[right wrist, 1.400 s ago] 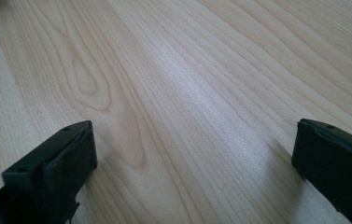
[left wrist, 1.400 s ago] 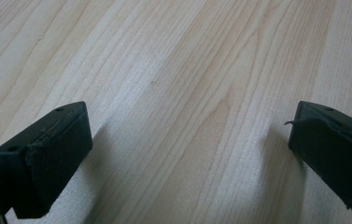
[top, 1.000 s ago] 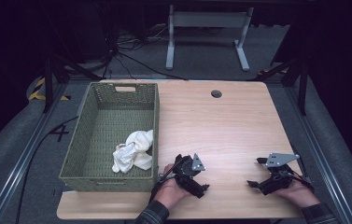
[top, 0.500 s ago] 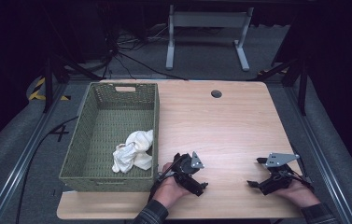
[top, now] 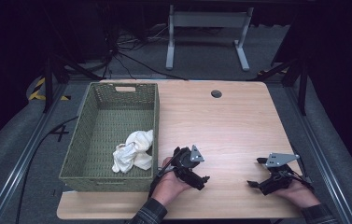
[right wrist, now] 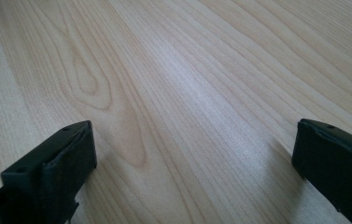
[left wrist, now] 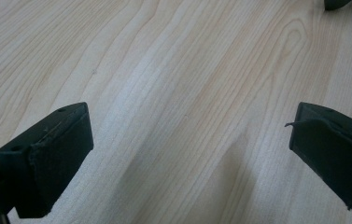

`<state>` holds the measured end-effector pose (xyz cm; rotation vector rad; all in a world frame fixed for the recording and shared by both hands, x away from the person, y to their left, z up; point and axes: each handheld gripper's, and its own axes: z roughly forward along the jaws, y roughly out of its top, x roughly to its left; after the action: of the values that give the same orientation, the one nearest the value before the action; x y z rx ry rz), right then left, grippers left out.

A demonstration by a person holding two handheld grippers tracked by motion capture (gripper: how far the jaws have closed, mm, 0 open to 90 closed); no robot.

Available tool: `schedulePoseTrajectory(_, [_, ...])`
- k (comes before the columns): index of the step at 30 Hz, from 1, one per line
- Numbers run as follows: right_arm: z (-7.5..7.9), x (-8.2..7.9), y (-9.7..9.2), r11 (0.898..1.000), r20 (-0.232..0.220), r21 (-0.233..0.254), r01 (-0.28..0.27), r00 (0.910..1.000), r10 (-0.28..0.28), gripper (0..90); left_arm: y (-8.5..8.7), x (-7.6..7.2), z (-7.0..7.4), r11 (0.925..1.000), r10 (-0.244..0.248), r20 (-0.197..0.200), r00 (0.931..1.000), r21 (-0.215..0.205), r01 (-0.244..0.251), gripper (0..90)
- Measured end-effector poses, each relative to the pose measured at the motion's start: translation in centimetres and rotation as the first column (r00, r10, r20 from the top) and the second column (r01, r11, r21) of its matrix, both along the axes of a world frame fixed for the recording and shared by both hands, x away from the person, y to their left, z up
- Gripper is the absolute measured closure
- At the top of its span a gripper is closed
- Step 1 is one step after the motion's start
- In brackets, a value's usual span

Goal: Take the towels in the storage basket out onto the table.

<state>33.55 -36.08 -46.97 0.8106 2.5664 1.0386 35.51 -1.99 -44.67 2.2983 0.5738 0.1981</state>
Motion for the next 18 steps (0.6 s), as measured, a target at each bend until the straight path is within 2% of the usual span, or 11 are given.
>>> schedulePoseTrajectory(10, [0.0,0.0,0.0,1.000,0.000,0.000,-0.001,1.0000,0.001,0.0,0.0,0.1,0.3,0.9995,0.014,-0.005,0.9999,0.027,-0.014,0.1])
schedulePoseTrajectory(18, [0.0,0.0,0.0,1.000,0.000,0.000,0.000,1.0000,0.000,0.0,0.0,0.0,1.1,0.9992,0.031,0.001,0.9995,0.026,-0.031,0.1])
